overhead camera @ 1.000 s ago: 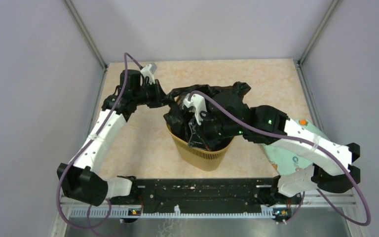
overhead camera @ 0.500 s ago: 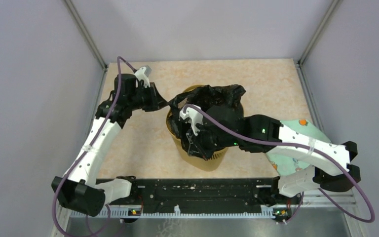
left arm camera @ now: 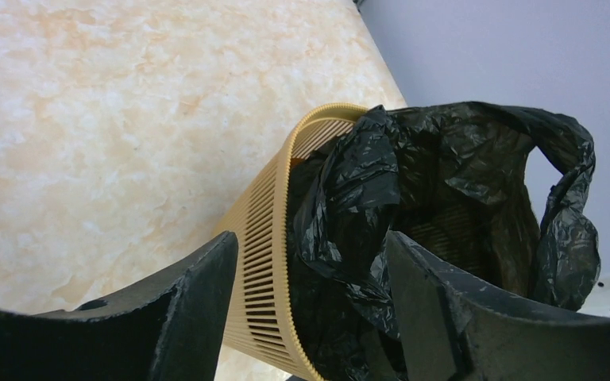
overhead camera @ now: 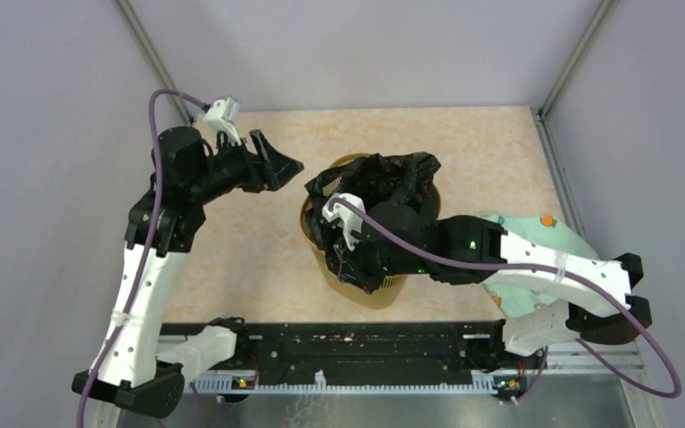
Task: Put the trash bags into the trash bin
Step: Place the trash bag in the trash bin.
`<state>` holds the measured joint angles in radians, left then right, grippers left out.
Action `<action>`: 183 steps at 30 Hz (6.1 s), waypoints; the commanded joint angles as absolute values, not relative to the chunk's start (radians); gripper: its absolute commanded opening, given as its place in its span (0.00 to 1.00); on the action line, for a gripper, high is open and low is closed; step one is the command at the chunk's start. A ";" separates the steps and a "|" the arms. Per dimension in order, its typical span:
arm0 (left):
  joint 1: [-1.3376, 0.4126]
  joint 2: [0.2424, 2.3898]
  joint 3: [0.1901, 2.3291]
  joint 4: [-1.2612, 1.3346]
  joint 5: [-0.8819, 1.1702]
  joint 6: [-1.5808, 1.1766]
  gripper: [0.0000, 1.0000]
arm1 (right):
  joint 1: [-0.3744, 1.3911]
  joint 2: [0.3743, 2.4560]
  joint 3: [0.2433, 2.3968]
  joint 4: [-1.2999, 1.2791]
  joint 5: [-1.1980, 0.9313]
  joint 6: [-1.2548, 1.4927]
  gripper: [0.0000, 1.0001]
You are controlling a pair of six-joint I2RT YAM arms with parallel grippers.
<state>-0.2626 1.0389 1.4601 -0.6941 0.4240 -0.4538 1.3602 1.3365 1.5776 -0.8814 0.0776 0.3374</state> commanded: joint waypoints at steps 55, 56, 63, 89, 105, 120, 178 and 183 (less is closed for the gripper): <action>-0.405 1.107 1.152 -0.448 0.105 -0.415 0.00 | 1.437 1.319 1.531 -0.877 0.257 0.431 0.16; -0.405 1.109 1.153 -0.448 0.109 -0.413 0.00 | 1.439 1.314 1.548 -0.877 0.249 0.429 0.23; -0.405 1.106 1.152 -0.444 0.125 -0.407 0.00 | 1.441 1.259 1.637 -0.886 0.229 0.428 0.52; -0.405 1.104 1.140 -0.427 0.168 -0.413 0.01 | 1.440 1.469 2.106 -1.195 0.851 0.508 0.65; -0.405 1.095 1.126 -0.420 0.179 -0.419 0.01 | 1.322 1.552 2.099 -1.150 0.799 0.514 0.70; -0.405 1.103 1.109 -0.407 0.191 -0.417 0.01 | 1.319 1.288 1.836 -1.165 0.605 0.625 0.00; -0.405 1.109 1.071 -0.361 0.299 -0.436 0.02 | 1.320 0.937 1.380 -1.305 0.543 0.868 0.00; -0.405 1.111 1.068 -0.364 0.295 -0.434 0.02 | 1.320 0.954 1.327 -1.300 0.579 0.872 0.00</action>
<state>-0.4072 1.1194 1.0760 -0.4175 0.2836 -0.4355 1.3239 0.9493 1.3579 -1.2739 0.5274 0.8612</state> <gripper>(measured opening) 0.020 0.004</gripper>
